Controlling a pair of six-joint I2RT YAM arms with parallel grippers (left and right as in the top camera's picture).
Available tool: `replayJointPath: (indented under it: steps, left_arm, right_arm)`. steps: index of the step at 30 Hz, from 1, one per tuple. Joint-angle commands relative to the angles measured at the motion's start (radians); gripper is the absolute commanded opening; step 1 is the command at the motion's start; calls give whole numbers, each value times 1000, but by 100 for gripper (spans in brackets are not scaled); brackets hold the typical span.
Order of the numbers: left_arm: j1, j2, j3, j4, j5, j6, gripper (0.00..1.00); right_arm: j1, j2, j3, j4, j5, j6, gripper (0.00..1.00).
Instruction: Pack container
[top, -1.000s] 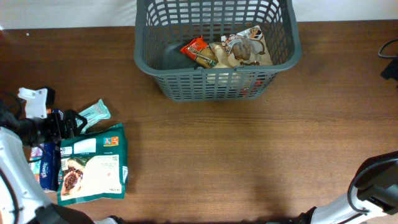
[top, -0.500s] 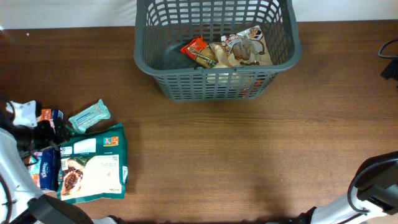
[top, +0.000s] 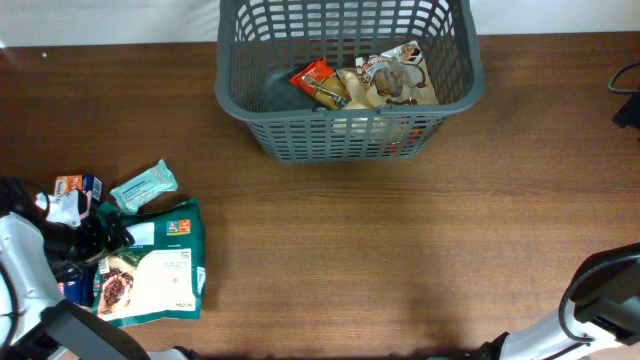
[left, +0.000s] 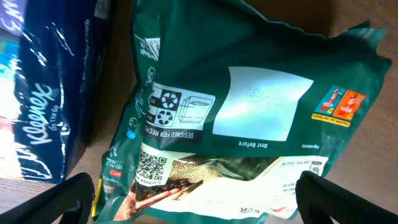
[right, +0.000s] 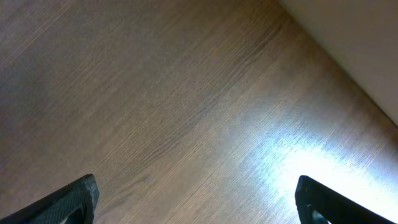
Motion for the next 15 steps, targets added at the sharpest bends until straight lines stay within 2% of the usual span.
replayJointPath:
  steps: [1,8,15]
  left_arm:
    - [6,9,-12,14,-3,-21,99]
    - [6,32,-13,48,34,-17,99]
    - [6,93,-14,48,128,95,99]
  right_arm:
    - [1,-12,-2,3,-1,8,99]
    - [1,-12,-2,3,-1,8,99]
    - [1,-12,-2,3,-1,8,99]
